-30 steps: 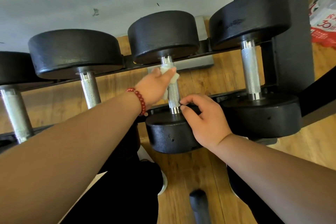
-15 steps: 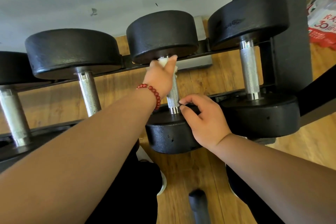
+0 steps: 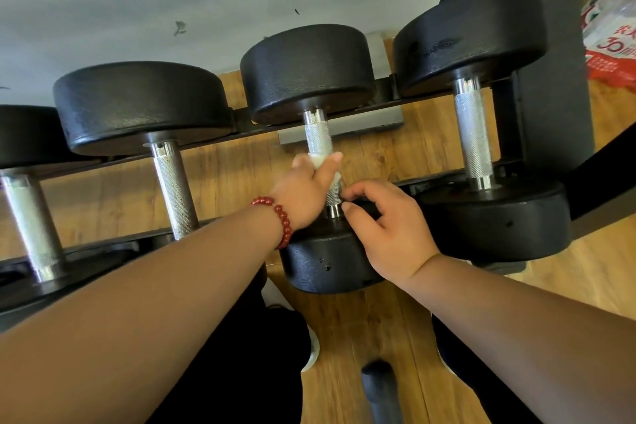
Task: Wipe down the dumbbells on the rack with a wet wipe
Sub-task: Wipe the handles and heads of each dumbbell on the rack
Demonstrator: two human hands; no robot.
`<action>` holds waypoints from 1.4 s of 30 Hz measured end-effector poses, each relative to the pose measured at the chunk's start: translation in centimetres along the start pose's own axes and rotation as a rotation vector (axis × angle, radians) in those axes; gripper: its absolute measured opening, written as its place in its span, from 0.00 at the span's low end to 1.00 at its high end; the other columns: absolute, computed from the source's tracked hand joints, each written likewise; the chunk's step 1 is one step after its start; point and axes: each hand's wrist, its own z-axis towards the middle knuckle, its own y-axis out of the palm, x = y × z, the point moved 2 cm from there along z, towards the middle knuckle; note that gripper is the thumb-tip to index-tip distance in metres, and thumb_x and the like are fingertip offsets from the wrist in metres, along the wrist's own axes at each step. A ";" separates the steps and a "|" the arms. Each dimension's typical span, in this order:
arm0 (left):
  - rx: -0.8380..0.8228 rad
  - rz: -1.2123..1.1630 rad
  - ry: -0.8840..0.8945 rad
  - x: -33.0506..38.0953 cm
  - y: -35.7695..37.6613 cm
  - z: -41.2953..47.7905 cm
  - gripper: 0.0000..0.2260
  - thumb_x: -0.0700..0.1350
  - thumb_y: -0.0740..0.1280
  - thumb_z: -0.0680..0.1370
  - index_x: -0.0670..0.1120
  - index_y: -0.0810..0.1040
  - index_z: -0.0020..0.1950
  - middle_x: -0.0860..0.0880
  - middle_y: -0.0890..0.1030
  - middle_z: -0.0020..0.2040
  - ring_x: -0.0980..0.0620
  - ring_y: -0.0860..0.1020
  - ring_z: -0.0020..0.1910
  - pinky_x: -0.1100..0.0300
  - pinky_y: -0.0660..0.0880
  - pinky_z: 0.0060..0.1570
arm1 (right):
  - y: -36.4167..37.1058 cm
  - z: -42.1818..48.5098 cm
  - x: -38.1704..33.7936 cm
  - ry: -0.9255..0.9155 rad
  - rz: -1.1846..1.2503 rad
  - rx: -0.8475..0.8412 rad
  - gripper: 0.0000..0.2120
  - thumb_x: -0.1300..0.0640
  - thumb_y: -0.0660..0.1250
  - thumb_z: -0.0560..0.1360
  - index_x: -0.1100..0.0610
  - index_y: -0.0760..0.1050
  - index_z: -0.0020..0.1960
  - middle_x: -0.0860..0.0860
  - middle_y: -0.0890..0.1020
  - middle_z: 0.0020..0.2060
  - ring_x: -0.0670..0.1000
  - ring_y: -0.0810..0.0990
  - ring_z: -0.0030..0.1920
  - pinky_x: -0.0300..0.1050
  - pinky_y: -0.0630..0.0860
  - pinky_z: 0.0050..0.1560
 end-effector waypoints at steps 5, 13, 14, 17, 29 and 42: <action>0.055 -0.145 -0.025 1.5 -1.6 1.6 0.28 0.65 0.50 0.81 0.43 0.66 0.67 0.48 0.79 0.50 0.56 0.76 0.41 0.63 0.68 0.35 | 0.0 0.0 0.1 0.004 0.011 0.001 0.06 0.53 0.65 0.76 0.46 0.76 0.52 0.39 0.78 0.49 0.43 0.76 0.54 0.47 0.77 0.55; -0.202 0.068 0.011 -0.6 -1.0 -1.1 0.27 0.62 0.51 0.81 0.45 0.64 0.73 0.51 0.74 0.53 0.59 0.72 0.42 0.65 0.67 0.40 | 0.1 -0.1 0.1 -0.005 0.024 0.001 0.12 0.43 0.60 0.72 0.42 0.74 0.53 0.39 0.79 0.48 0.42 0.77 0.52 0.48 0.78 0.52; -0.160 0.047 0.016 -0.4 -1.2 -0.8 0.27 0.63 0.50 0.81 0.46 0.64 0.72 0.51 0.74 0.54 0.58 0.71 0.42 0.63 0.66 0.39 | 0.1 -0.1 0.0 0.002 0.030 -0.009 0.11 0.43 0.61 0.73 0.40 0.72 0.55 0.38 0.79 0.48 0.41 0.77 0.50 0.47 0.78 0.49; -0.135 0.002 0.016 -0.3 -1.1 -0.6 0.28 0.64 0.49 0.81 0.47 0.63 0.73 0.50 0.77 0.54 0.57 0.73 0.43 0.60 0.68 0.41 | -0.1 -0.2 0.0 0.006 0.043 -0.018 0.14 0.45 0.62 0.73 0.37 0.67 0.58 0.38 0.78 0.49 0.38 0.75 0.45 0.39 0.72 0.45; -0.464 0.090 0.020 -3.1 -0.9 -0.8 0.30 0.65 0.51 0.80 0.54 0.56 0.79 0.52 0.68 0.74 0.52 0.68 0.70 0.53 0.62 0.73 | -0.2 -0.2 0.1 0.032 0.030 -0.031 0.17 0.50 0.65 0.76 0.43 0.68 0.64 0.40 0.78 0.51 0.42 0.77 0.45 0.39 0.72 0.43; -0.446 0.115 0.064 -3.9 -1.9 -2.9 0.22 0.61 0.53 0.82 0.57 0.66 0.74 0.56 0.73 0.68 0.56 0.71 0.67 0.57 0.63 0.71 | -0.2 -0.2 -0.1 0.038 0.021 -0.028 0.16 0.51 0.65 0.76 0.43 0.68 0.63 0.40 0.78 0.51 0.43 0.77 0.49 0.47 0.77 0.50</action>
